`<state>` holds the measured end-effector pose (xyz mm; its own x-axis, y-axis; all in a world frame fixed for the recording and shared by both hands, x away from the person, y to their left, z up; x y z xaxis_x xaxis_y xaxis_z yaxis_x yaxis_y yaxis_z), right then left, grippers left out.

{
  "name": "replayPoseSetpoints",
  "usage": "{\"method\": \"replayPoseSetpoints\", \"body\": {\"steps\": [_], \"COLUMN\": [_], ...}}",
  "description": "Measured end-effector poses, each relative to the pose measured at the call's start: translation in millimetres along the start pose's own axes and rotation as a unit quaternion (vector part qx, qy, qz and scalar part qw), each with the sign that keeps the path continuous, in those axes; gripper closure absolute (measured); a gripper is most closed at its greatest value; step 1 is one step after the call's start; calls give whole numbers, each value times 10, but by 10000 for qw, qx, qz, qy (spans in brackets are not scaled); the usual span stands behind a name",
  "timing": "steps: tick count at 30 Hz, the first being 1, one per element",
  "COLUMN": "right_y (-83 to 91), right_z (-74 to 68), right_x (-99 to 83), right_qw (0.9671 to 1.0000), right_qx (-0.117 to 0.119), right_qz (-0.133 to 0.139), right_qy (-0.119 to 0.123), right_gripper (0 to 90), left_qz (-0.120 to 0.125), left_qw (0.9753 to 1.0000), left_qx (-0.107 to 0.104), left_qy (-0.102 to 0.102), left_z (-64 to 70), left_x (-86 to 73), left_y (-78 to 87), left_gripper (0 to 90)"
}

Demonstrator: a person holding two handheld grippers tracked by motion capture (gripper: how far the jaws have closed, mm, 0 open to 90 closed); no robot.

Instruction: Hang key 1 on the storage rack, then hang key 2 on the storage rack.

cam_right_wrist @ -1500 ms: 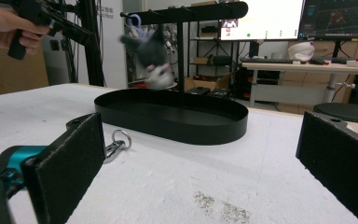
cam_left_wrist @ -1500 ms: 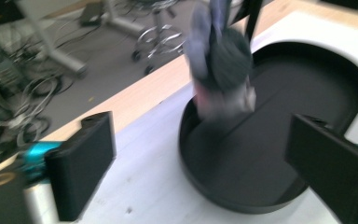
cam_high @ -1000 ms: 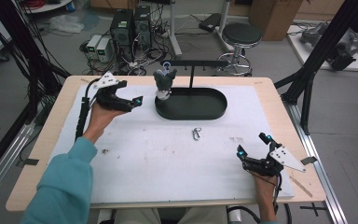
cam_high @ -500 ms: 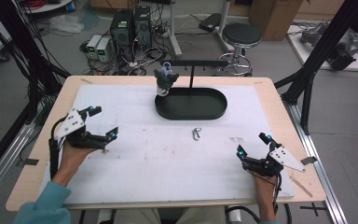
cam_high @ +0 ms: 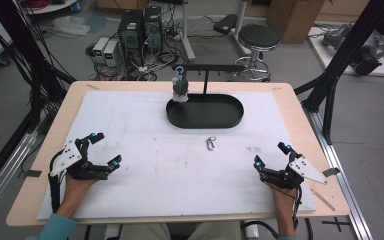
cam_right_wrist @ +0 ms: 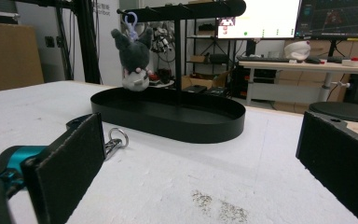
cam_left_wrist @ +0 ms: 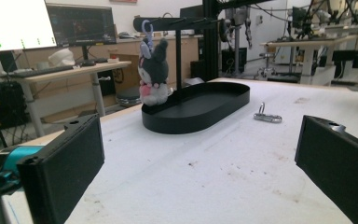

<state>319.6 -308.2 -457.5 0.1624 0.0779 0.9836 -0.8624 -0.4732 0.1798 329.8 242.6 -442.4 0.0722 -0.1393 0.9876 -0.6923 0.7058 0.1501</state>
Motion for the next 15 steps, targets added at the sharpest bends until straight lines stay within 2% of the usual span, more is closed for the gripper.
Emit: {"method": "replayPoseSetpoints", "body": {"steps": [5, 8, 12, 15], "right_y": [1, 2, 0, -21], "right_z": [-2, 0, -2, 3], "right_x": [1, 1, 2, 12], "right_qw": [10000, 10000, 10000, 9999], "right_qx": [9, 12, 15, 40], "right_qz": [7, 5, -29, -90], "right_qy": [-1, -2, -32, 46], "right_gripper": [6, 6, 6, 6], "left_qz": [32, 51, 68, 96], "left_qw": [10000, 10000, 10000, 10000], "left_qx": [6, -3, 1, -12], "left_qy": [-87, -15, -20, 19], "left_z": [27, 20, 19, 30], "left_x": [5, -6, -28, -38], "left_y": [1, -4, 4, 6], "left_gripper": [17, 17, 17, 17]}}
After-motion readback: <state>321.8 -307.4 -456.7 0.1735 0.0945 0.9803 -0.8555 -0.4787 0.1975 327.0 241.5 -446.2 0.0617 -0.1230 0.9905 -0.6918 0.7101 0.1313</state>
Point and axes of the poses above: each handheld gripper's, and its own axes: y roughly backward along the jaws, x roughly out of its top, z roughly to its right, the point moved 4 cm from there along -y, roughly forward along the jaws, and after that the axes turned 10 degrees about -z, right-handed, at the moved point
